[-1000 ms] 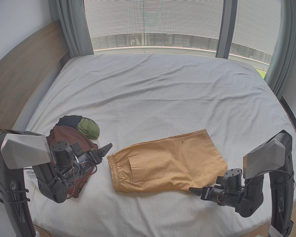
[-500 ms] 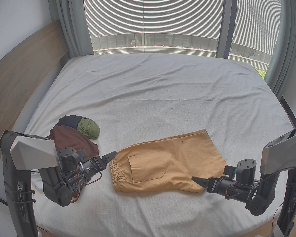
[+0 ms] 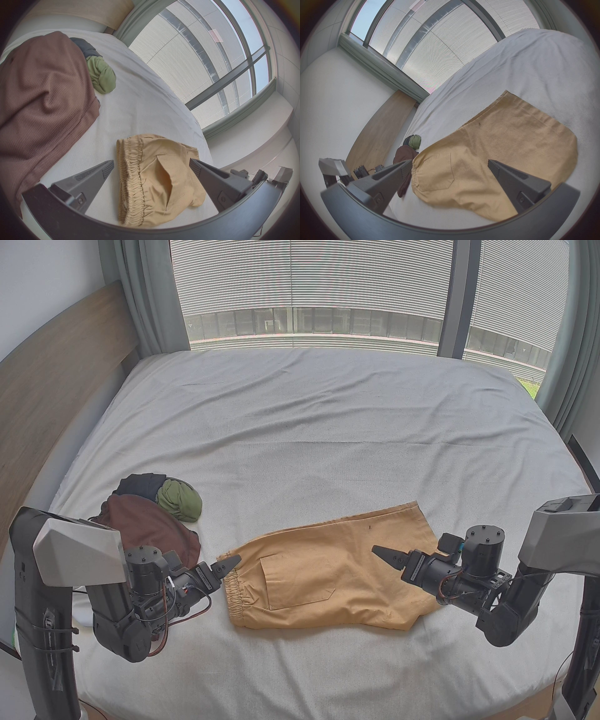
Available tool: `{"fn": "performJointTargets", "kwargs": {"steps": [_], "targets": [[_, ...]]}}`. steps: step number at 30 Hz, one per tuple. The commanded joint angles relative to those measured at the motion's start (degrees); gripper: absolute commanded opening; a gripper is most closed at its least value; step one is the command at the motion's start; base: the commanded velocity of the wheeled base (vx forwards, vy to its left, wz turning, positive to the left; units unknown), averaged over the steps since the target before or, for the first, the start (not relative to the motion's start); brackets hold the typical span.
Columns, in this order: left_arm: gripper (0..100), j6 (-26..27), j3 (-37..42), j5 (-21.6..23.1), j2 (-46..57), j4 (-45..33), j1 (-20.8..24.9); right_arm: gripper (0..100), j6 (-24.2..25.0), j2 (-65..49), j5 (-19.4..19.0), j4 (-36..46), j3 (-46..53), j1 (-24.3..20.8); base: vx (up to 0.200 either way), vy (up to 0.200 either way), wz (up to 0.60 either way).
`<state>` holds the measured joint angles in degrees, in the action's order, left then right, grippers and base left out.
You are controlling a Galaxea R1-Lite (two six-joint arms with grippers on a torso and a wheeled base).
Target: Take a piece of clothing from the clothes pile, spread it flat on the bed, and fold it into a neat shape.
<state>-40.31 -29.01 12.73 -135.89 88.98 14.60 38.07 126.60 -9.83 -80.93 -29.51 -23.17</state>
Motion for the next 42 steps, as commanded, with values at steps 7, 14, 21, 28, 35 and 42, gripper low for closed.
{"fn": "performJointTargets", "kwargs": {"steps": [7, 14, 21, 28, 35, 42], "targets": [[100, -3.46, -0.78, 0.37, -3.59, 0.05, 0.42, 100, 0.78, 1.28, -0.19, 1.48, -3.71, 0.06, 0.000, 0.000, 0.00], [100, -3.72, -2.89, -0.16, -6.76, 0.05, 1.48, 100, 0.86, 1.46, -0.90, 1.13, -3.18, 0.67, 0.000, 0.000, 0.00], [100, -3.72, -4.65, -0.42, -8.69, 0.14, 1.66, 100, 0.86, 1.63, -0.98, 1.04, -3.01, 0.76, 0.000, 0.000, 0.00], [100, -3.54, -5.53, -0.07, -9.22, 0.05, 1.74, 100, 1.04, 1.98, -0.98, 0.95, -2.83, 0.50, 0.000, 0.000, 0.00], [100, -3.54, -6.67, -0.51, -11.50, 0.14, 2.71, 100, 1.04, 2.07, -0.98, 0.95, -2.74, 0.50, 0.000, 0.000, 0.00], [100, -3.89, -7.64, -0.42, -11.94, 0.14, 3.15, 100, 1.04, 2.34, -0.98, 0.16, -2.65, 0.32, 0.000, 0.000, 0.00]]}}
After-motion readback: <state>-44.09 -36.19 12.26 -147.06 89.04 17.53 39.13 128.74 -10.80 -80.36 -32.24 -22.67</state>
